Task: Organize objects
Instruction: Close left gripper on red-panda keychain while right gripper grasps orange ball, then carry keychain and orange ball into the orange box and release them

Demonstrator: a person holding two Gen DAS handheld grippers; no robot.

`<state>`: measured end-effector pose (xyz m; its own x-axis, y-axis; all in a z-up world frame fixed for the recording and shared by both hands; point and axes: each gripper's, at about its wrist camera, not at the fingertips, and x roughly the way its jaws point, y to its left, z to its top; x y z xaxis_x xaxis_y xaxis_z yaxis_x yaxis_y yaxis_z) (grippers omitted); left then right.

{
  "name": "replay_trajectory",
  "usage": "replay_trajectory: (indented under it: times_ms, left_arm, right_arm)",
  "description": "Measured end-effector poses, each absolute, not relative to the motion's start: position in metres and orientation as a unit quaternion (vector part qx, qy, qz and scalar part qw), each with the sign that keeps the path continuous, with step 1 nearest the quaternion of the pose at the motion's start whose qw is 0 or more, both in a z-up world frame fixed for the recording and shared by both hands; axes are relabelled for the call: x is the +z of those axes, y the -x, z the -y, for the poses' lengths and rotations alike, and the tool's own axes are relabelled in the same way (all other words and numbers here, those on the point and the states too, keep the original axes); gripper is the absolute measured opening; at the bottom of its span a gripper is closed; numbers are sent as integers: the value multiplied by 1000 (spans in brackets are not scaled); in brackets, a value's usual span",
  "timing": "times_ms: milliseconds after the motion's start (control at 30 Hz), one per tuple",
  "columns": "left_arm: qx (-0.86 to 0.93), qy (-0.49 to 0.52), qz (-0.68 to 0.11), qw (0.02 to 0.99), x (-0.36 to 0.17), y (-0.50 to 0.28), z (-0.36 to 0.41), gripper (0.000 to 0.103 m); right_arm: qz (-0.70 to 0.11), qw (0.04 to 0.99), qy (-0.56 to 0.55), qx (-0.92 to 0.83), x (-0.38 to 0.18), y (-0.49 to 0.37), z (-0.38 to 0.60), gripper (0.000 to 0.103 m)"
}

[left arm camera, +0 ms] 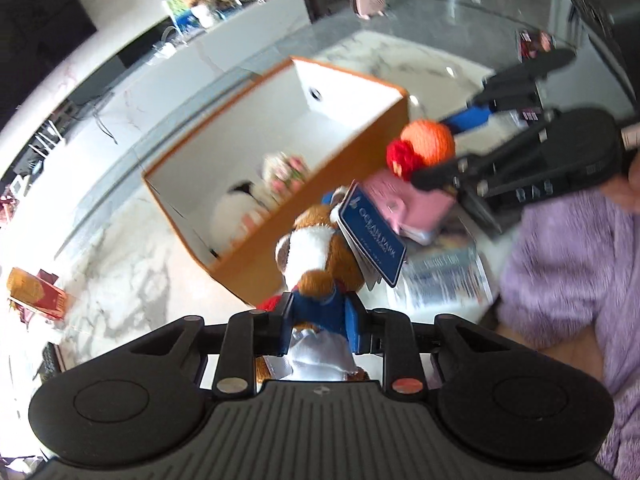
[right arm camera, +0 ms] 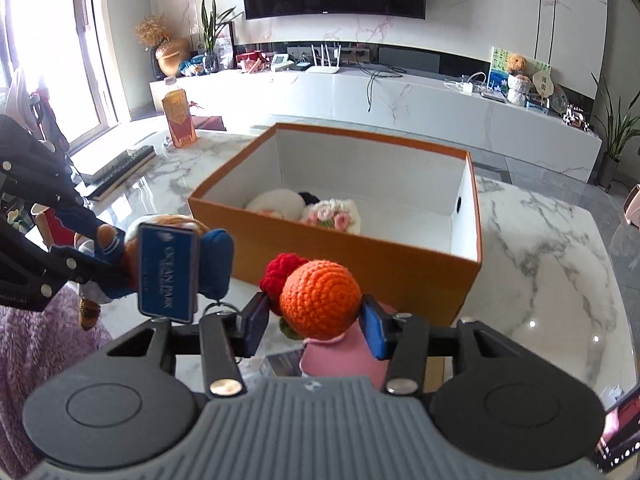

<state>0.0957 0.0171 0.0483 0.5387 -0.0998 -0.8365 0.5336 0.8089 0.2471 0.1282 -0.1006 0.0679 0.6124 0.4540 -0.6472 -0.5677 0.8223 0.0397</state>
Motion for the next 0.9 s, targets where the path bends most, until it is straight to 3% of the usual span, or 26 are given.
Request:
replay_trajectory:
  times_ms: [367,900]
  left_arm:
    - [-140,-311,-374,863,78,-161,-9,25]
    - [-148,-390,-394,819,15,-280,2,24]
  right_arm:
    - [-296,900,82,310,99,-186,66,51]
    - [-389,884,25,259,48,-334,46,51]
